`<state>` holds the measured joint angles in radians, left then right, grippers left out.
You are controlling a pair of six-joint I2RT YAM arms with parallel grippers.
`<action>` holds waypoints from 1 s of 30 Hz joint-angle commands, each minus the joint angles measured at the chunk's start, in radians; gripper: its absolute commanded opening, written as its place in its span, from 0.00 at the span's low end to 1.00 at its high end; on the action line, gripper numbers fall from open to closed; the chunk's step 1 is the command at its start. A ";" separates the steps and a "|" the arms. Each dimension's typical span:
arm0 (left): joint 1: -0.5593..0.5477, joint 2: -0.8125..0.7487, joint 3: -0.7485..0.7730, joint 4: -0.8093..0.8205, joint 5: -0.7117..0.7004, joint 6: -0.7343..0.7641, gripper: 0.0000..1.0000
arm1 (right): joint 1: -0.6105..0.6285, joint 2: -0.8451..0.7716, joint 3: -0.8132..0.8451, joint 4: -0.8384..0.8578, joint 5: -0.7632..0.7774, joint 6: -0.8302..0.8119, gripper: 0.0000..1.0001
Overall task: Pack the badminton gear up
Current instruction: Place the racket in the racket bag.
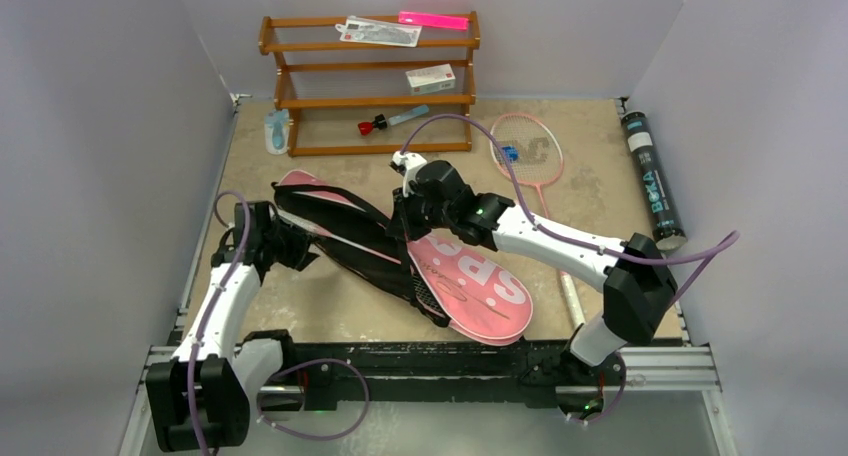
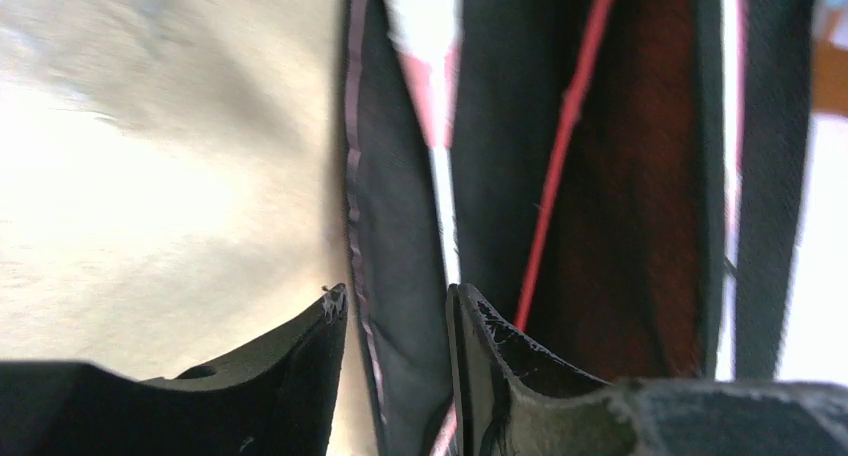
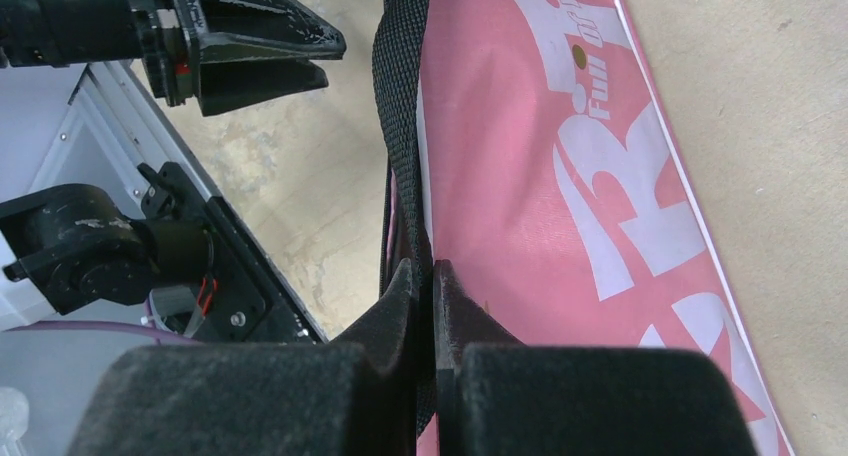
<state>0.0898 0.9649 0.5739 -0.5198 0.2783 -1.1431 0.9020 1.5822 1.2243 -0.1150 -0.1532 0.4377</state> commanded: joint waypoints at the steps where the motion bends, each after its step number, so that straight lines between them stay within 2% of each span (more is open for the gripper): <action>1: 0.005 0.034 0.043 -0.082 -0.257 -0.030 0.40 | -0.008 -0.050 0.002 0.073 -0.022 0.010 0.00; 5: 0.005 0.100 0.054 -0.069 -0.349 -0.056 0.42 | -0.010 -0.061 -0.010 0.080 -0.034 0.006 0.00; 14: 0.005 0.209 -0.053 0.385 -0.283 -0.044 0.43 | -0.011 -0.068 -0.016 0.096 -0.080 -0.014 0.00; 17: 0.005 0.240 -0.071 0.484 -0.250 -0.042 0.42 | -0.011 -0.068 -0.015 0.095 -0.093 -0.021 0.00; 23: 0.005 0.409 -0.045 0.637 -0.158 -0.037 0.40 | -0.012 -0.065 -0.017 0.100 -0.108 -0.031 0.00; 24: 0.005 0.427 -0.046 0.655 -0.143 -0.035 0.37 | -0.013 -0.063 -0.017 0.101 -0.110 -0.031 0.00; 25: 0.005 0.441 -0.043 0.681 -0.129 -0.034 0.30 | -0.014 -0.060 -0.018 0.103 -0.113 -0.031 0.00; 28: 0.005 0.460 -0.021 0.687 -0.113 -0.026 0.00 | -0.014 -0.050 -0.018 0.109 -0.131 -0.029 0.00; 30: 0.005 0.451 -0.011 0.705 -0.089 -0.017 0.00 | -0.014 -0.037 -0.012 0.108 -0.158 -0.027 0.00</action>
<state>0.0914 1.4200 0.5201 0.0860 0.1246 -1.1923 0.8898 1.5677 1.1999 -0.0986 -0.2356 0.4187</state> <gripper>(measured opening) 0.149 0.020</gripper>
